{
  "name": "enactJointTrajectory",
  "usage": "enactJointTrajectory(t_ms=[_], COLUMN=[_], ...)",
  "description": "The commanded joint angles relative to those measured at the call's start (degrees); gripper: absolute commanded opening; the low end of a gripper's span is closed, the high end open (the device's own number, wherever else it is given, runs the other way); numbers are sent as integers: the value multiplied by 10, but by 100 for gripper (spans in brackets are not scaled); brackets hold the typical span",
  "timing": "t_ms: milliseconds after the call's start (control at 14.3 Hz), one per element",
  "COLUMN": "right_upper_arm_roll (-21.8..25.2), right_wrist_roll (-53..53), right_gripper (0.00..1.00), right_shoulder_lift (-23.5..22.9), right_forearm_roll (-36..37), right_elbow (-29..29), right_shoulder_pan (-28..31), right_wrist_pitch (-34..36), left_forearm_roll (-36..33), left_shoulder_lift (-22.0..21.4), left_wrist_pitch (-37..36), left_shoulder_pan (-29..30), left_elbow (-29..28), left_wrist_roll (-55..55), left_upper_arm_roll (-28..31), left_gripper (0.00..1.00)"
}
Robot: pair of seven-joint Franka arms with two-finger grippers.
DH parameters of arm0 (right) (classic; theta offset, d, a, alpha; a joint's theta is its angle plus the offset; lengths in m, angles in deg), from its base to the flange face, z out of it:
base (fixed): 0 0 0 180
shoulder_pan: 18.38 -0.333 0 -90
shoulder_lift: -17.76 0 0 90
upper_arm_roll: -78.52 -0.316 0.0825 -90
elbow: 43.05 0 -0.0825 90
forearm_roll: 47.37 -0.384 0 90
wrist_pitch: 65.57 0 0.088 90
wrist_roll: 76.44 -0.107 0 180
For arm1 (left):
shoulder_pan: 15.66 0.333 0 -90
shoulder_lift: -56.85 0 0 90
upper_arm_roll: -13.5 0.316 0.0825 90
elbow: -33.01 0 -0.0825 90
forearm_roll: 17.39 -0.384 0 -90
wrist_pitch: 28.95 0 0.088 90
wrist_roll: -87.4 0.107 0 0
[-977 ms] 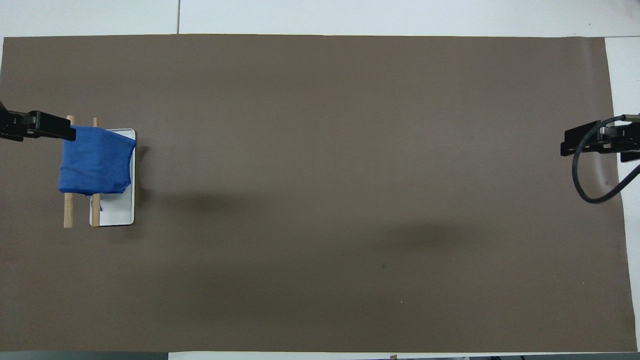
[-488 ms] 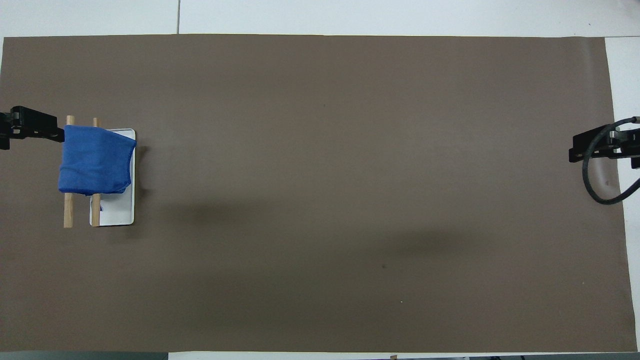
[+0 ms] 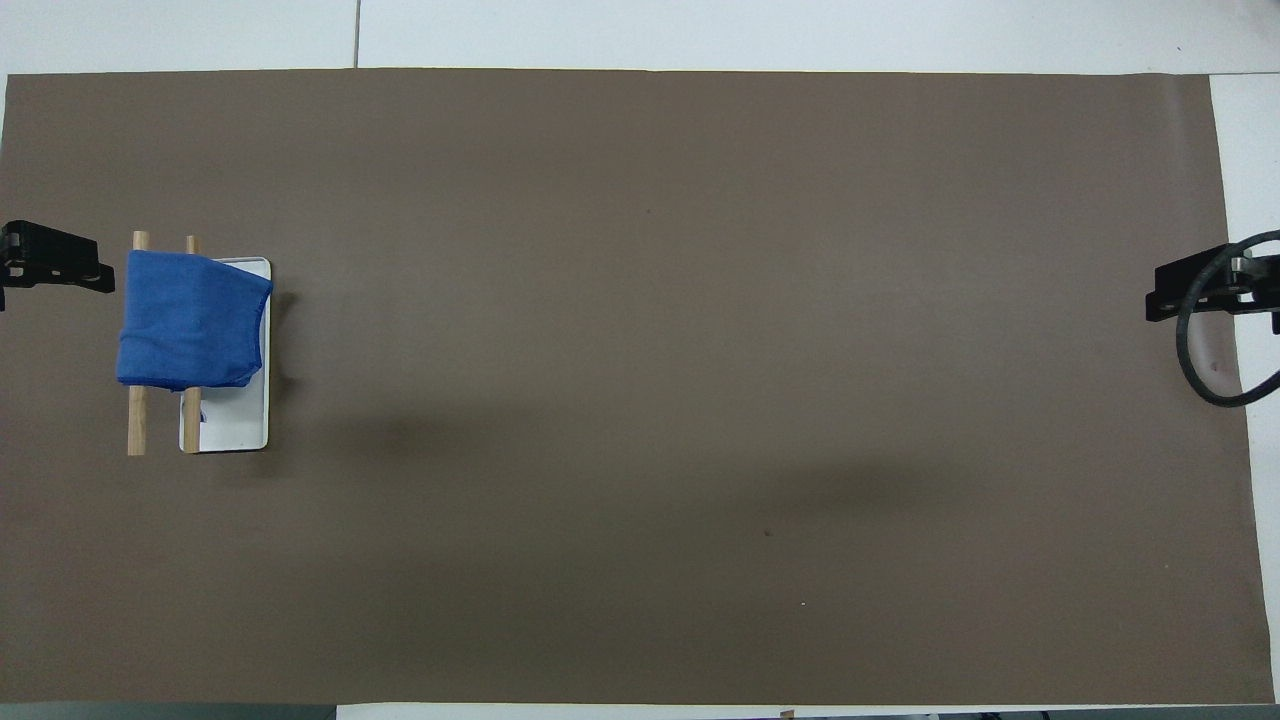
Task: Right arm passes towel to left arm to hang
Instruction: 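Open the left gripper and draw it back from the towel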
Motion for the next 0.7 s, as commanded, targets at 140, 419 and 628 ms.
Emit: enactJointTrajectory(t_ms=[140,419,628], right_upper_arm_roll=[-1,-1,-1], right_wrist_roll=[18,18,18], right_gripper=[100,100,100], right_shoulder_lift=[-7,-7,-7], right_forearm_roll=[-4,-3,-4], right_elbow=[12,12,12], right_shoulder_pan=[0,0,0], right_wrist_pitch=[8,8,7], left_forearm_roll=[-1,-7,-8], left_shoulder_lift=[-12,-14,-14], left_wrist_pitch=[6,3,8], left_shoulder_pan=[15,7,6], left_elbow=[-7,-12,-13], left_wrist_roll=[-6,-4,55], left_upper_arm_roll=[4,1,-3], left_gripper=[100,100,100])
